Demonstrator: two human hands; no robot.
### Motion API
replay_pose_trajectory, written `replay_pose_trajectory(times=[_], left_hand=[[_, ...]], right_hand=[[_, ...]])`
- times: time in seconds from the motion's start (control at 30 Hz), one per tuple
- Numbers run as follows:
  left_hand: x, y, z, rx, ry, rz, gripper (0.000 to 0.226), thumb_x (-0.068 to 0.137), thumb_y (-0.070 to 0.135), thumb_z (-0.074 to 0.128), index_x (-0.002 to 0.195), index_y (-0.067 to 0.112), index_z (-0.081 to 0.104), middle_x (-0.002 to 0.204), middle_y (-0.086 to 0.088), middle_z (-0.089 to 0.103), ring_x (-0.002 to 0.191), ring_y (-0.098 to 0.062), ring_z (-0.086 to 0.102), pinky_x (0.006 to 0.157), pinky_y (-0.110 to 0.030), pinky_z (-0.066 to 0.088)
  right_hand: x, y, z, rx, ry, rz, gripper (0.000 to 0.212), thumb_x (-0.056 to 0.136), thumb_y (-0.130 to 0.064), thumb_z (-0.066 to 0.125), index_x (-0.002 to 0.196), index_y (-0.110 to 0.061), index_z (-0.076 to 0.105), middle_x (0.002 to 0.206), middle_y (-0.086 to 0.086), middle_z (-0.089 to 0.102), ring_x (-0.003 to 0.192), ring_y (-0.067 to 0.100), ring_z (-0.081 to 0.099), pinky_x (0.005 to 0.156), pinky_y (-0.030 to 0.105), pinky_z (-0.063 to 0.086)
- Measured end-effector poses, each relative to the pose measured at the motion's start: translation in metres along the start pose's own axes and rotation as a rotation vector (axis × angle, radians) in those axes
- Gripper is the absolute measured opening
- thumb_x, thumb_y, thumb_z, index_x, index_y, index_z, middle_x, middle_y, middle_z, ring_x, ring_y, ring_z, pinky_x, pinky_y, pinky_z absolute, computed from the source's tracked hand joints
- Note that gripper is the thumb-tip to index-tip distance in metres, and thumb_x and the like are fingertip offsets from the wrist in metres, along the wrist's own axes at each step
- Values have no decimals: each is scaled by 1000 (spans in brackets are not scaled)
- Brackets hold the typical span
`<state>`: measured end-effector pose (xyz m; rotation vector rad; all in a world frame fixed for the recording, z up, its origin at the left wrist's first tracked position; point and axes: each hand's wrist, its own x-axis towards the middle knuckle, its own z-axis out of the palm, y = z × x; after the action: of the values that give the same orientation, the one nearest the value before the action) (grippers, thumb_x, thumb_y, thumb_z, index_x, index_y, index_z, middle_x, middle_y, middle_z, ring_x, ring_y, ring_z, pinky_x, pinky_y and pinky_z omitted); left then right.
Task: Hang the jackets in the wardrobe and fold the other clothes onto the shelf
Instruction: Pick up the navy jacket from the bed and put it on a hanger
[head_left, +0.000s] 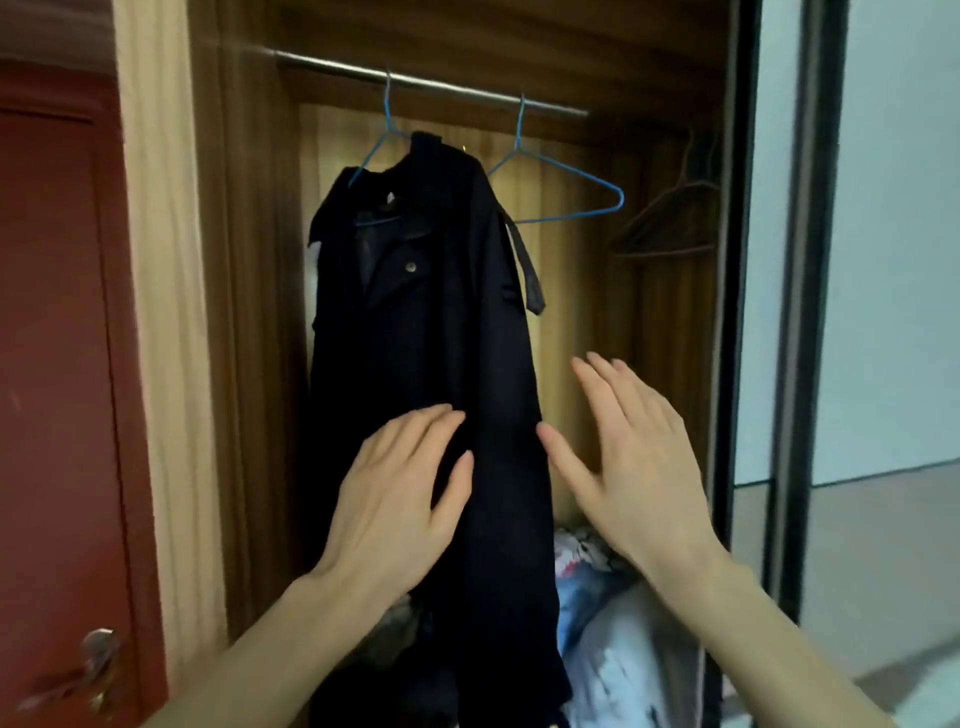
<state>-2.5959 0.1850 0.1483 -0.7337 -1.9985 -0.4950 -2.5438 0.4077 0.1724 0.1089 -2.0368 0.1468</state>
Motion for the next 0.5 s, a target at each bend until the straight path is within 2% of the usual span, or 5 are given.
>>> replay_pose_trajectory(times=[0.17,0.3,0.4,0.5], left_hand=[[-38,44,21,-67,-48,94,49,105,41,42,142,14,59,145,1,60,134,-18,54,115,-32,35],[-50,93,42,-210,-48,186,50,105,39,45,143,11,58,146,-1,59,137,-20,53,117,-31,34],[-59,140,60,-341,-75,251,49,104,36,50,146,10,56,148,-3,58,138,-20,52,117,-33,36],[-75,199,79,-497,-101,332,50,105,35,51,145,6,56,147,-7,58,138,-24,53,116,-41,41]], right_hand=[[-81,21,-50,-86,-64,131,69,103,-64,43,158,-22,41,163,-3,42,155,16,30,125,43,30],[-130,43,-97,-156,-34,221,70,102,-61,48,157,-19,44,162,1,45,154,20,33,124,44,31],[-168,61,-133,-253,-54,290,70,103,-62,47,159,-20,40,164,0,41,156,18,29,128,43,23],[-213,80,-169,-355,-94,379,72,104,-64,45,162,-23,34,168,-3,33,159,14,20,131,40,15]])
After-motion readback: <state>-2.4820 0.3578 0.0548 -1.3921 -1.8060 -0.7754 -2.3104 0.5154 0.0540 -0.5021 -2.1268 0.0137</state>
